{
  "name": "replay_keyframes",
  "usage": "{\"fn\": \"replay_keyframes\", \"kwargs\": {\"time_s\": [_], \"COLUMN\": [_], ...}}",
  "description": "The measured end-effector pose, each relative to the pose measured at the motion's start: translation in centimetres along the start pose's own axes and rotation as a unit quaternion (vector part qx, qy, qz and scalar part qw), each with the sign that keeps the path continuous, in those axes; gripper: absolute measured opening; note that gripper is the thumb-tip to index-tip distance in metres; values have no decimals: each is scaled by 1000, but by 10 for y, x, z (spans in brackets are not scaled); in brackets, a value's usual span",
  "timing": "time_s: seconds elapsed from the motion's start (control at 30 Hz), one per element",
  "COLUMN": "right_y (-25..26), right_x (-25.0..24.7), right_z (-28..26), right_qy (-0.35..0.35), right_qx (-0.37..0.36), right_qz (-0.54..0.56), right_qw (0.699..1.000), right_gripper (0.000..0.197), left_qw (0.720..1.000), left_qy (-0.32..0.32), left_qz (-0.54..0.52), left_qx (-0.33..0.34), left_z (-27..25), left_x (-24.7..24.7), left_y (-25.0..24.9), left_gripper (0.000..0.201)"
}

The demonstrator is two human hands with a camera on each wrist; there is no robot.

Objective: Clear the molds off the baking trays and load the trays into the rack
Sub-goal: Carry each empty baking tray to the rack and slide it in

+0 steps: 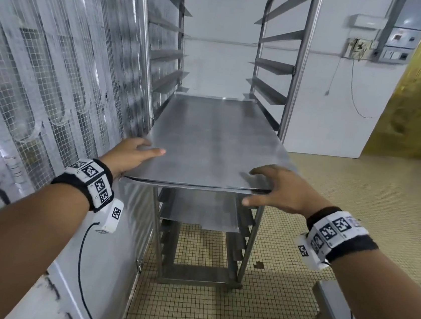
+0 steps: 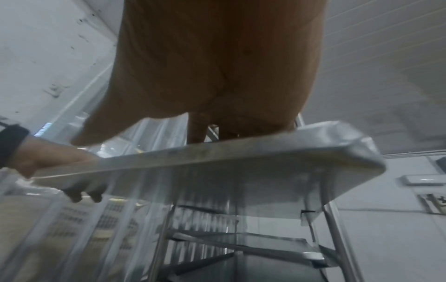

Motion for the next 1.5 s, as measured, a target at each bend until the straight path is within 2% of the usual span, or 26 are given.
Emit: {"fn": "replay_keyframes", "kwargs": {"time_s": [0.1,0.17,0.27,0.33,0.4,0.43,0.5,0.6,0.67,0.83,1.03,1.2,1.43,1.5], "right_y": [10,11,13,14,16,16,17,17,18,15,-2,-13,-26,-29], "right_x": [17,21,24,23,22,22,23,26,28,39,58,64,70,72], "right_z": [-3,-4,-5,-6,-6,-5,-3,2,6,25,55,77,108,115], "right_qy": [-58,-90,-106,-118,-121,-119,-118,-119,-132,-143,-139,-173,-188,-192], "right_qx": [-48,-58,-69,-66,-58,-52,-42,-22,-9,-17,-20,-17,-6,-5], "right_qz": [-33,-36,-38,-34,-28,-26,-23,-23,-21,-28,-46,-44,-46,-55], "right_qw": [997,994,991,990,991,991,992,992,991,989,989,984,981,980], "right_gripper": [62,49,44,42,40,39,40,41,39,42,59,44,41,44], "left_qw": [999,995,978,950,927,922,922,923,921,913,915,914,921,911], "left_qy": [11,25,43,46,58,73,94,88,71,23,-14,-21,-46,-48], "left_qz": [43,84,188,275,316,314,281,248,249,266,265,251,233,270], "left_qx": [23,40,85,140,194,215,249,279,292,308,305,317,309,307], "left_z": [-8,-14,-24,-31,-37,-42,-48,-46,-41,-29,-8,15,47,54], "left_x": [1,3,7,11,16,18,26,33,35,41,49,57,67,71], "left_y": [-5,-9,-17,-24,-33,-38,-44,-40,-35,-27,-19,-19,-18,-19], "left_gripper": [92,95,107,114,116,113,96,78,75,101,104,103,73,75]}}
Point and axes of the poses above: each hand's wrist, its own z-axis towards the middle knuckle, its own x-axis out of the palm, y = z × x, the point moved 1 cm from there along z, towards the middle knuckle, and after that the axes turned 6 degrees about -y, right-handed, at the moved point
